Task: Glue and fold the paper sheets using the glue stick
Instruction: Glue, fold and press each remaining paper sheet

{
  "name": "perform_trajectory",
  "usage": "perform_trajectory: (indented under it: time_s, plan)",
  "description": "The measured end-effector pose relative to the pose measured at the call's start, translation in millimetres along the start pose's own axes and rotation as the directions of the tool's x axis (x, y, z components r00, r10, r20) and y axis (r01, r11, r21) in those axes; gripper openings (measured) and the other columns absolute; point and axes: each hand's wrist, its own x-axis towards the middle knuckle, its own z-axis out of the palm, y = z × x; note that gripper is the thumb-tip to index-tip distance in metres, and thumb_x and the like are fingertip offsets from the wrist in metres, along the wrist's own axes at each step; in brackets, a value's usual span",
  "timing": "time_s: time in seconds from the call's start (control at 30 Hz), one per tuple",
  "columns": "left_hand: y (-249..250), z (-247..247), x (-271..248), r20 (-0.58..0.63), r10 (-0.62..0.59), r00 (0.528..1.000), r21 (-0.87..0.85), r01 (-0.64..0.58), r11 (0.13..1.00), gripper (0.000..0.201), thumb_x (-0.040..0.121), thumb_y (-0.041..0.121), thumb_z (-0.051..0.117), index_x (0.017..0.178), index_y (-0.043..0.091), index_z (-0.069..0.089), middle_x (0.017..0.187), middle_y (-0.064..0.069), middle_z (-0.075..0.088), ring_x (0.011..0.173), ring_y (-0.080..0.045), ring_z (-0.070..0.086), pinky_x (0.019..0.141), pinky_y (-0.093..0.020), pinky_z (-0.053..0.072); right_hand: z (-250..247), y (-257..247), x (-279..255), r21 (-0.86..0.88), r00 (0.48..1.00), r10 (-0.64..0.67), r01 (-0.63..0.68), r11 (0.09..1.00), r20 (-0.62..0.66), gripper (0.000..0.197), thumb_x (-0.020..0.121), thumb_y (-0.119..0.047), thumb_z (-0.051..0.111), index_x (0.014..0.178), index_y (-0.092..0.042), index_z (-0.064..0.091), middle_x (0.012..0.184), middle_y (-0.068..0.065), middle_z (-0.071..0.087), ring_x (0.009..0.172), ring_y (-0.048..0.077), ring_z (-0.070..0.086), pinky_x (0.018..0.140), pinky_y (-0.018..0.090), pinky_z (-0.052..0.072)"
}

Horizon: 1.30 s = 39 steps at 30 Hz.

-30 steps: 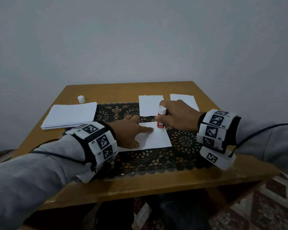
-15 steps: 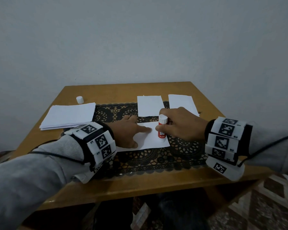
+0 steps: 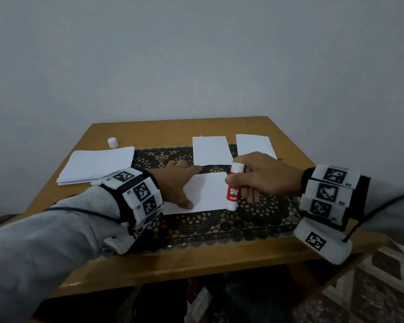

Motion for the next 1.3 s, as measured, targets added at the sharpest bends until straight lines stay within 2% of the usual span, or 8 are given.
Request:
perform_trajectory:
  time_s: [0.13, 0.33, 0.77, 0.87, 0.93, 1.07, 1.13, 1.3]
  plan:
    - [-5.9, -2.0, 1.7, -0.013, -0.056, 0.998, -0.001, 0.056, 0.998, 0.103, 0.073, 0.052, 0.074, 0.151, 0.025, 0.012, 0.147, -0.007, 0.021, 0.139, -0.029, 0.014, 0.112, -0.054, 0.026, -13.0, 2.0, 0.5, 0.131, 0.999, 0.017, -0.011, 0.991, -0.042, 0.022, 0.096, -0.024, 0.058, 0.090, -0.004, 0.057, 0.070, 0.017, 0.069, 0.056, 0.029, 0.064, 0.052, 0.033, 0.055]
    - [-14.6, -6.8, 5.5, 0.011, -0.078, 0.997, -0.046, 0.079, 0.996, 0.104, 0.063, 0.061, 0.077, 0.145, 0.024, 0.025, 0.142, -0.005, 0.030, 0.135, -0.028, 0.023, 0.110, -0.050, 0.029, -22.8, 8.4, -2.8, 0.178, 0.996, 0.029, -0.014, 0.984, -0.079, 0.019, 0.096, -0.024, 0.058, 0.089, -0.006, 0.059, 0.067, 0.014, 0.068, 0.055, 0.026, 0.064, 0.050, 0.031, 0.054]
    - [-14.2, -9.7, 10.3, 0.017, -0.008, 1.000, -0.066, 0.009, 0.998, 0.067, 0.066, 0.053, 0.080, 0.113, 0.022, 0.043, 0.115, 0.001, 0.050, 0.107, -0.020, 0.042, 0.079, -0.033, 0.037, -18.3, 12.6, 1.0, 0.177, 0.994, 0.046, -0.028, 0.984, -0.097, 0.020, 0.095, -0.026, 0.057, 0.090, -0.006, 0.058, 0.067, 0.012, 0.069, 0.055, 0.027, 0.065, 0.049, 0.030, 0.054]
    - [-10.5, -10.7, 10.0, 0.003, 0.023, 1.000, -0.102, -0.023, 0.995, 0.066, 0.067, 0.046, 0.082, 0.112, 0.017, 0.044, 0.112, -0.001, 0.053, 0.098, -0.019, 0.050, 0.072, -0.027, 0.040, -18.1, 10.9, 1.3, 0.181, 0.994, 0.049, -0.031, 0.983, -0.096, 0.020, 0.096, -0.026, 0.057, 0.089, -0.006, 0.057, 0.066, 0.011, 0.068, 0.055, 0.026, 0.064, 0.049, 0.030, 0.054]
    - [-9.8, -11.3, 7.6, -0.012, 0.030, 0.999, -0.154, -0.031, 0.988, 0.068, 0.067, 0.041, 0.084, 0.114, 0.017, 0.042, 0.112, 0.000, 0.053, 0.097, -0.018, 0.051, 0.074, -0.025, 0.041, -18.1, 9.9, 1.1, 0.181, 0.994, 0.047, -0.028, 0.983, -0.099, 0.020, 0.096, -0.025, 0.057, 0.089, -0.007, 0.057, 0.066, 0.012, 0.068, 0.055, 0.026, 0.064, 0.049, 0.029, 0.054]
    - [-7.9, -14.7, -1.2, -0.031, 0.026, 0.999, -0.204, -0.032, 0.979, 0.098, 0.063, 0.035, 0.087, 0.138, 0.026, 0.025, 0.130, 0.002, 0.049, 0.114, -0.022, 0.051, 0.093, -0.035, 0.044, -18.0, 8.8, 0.0, 0.184, 0.995, 0.043, -0.025, 0.983, -0.095, 0.020, 0.096, -0.025, 0.057, 0.090, -0.006, 0.057, 0.068, 0.013, 0.069, 0.056, 0.027, 0.064, 0.050, 0.030, 0.054]
    - [-6.7, -16.2, -3.9, -0.038, 0.033, 0.999, -0.196, -0.040, 0.980, 0.104, 0.064, 0.032, 0.087, 0.143, 0.030, 0.019, 0.136, -0.001, 0.048, 0.117, -0.024, 0.050, 0.100, -0.039, 0.042, -17.8, 8.8, -0.7, 0.187, 0.994, 0.044, -0.026, 0.982, -0.097, 0.020, 0.095, -0.024, 0.057, 0.091, -0.005, 0.057, 0.069, 0.015, 0.069, 0.056, 0.028, 0.064, 0.049, 0.031, 0.054]
    - [-4.9, -16.3, -7.9, -0.128, 0.075, 0.989, -0.216, -0.102, 0.971, 0.068, 0.080, 0.024, 0.075, 0.135, 0.025, 0.034, 0.118, -0.007, 0.057, 0.099, -0.021, 0.053, 0.084, -0.033, 0.045, -18.0, 7.8, -2.2, 0.187, 0.994, 0.036, -0.017, 0.982, -0.103, 0.022, 0.095, -0.025, 0.057, 0.092, -0.004, 0.058, 0.069, 0.015, 0.069, 0.057, 0.029, 0.065, 0.050, 0.031, 0.055]
